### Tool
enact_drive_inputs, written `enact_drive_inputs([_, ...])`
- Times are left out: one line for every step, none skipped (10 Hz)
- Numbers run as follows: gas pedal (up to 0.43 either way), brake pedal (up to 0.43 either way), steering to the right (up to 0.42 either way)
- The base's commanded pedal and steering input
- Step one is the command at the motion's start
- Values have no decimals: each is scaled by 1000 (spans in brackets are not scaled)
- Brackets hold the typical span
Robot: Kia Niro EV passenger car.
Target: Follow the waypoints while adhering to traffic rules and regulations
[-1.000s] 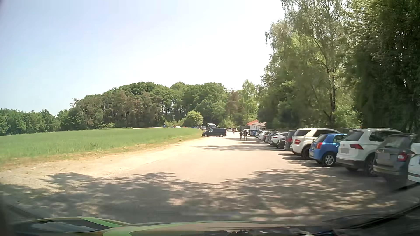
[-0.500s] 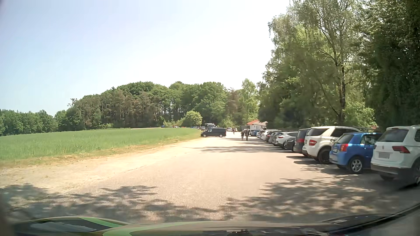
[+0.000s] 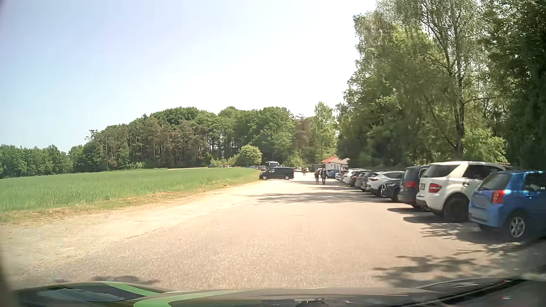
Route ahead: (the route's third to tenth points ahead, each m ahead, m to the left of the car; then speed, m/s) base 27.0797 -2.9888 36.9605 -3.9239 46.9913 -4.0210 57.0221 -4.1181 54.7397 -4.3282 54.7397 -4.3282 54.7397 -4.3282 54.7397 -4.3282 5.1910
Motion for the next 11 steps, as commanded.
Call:
enact_drive_inputs([0, 110, -5])
enact_drive_inputs([0, 110, -13])
enact_drive_inputs([0, 116, -17])
enact_drive_inputs([0, 122, -17])
enact_drive_inputs([0, 122, -17])
enact_drive_inputs([0, 128, -17])
enact_drive_inputs([0, 140, -17])
enact_drive_inputs([0, 140, -16])
enact_drive_inputs([0, 134, -16])
enact_drive_inputs([0, 116, -15])
enact_drive_inputs([0, 128, -15])
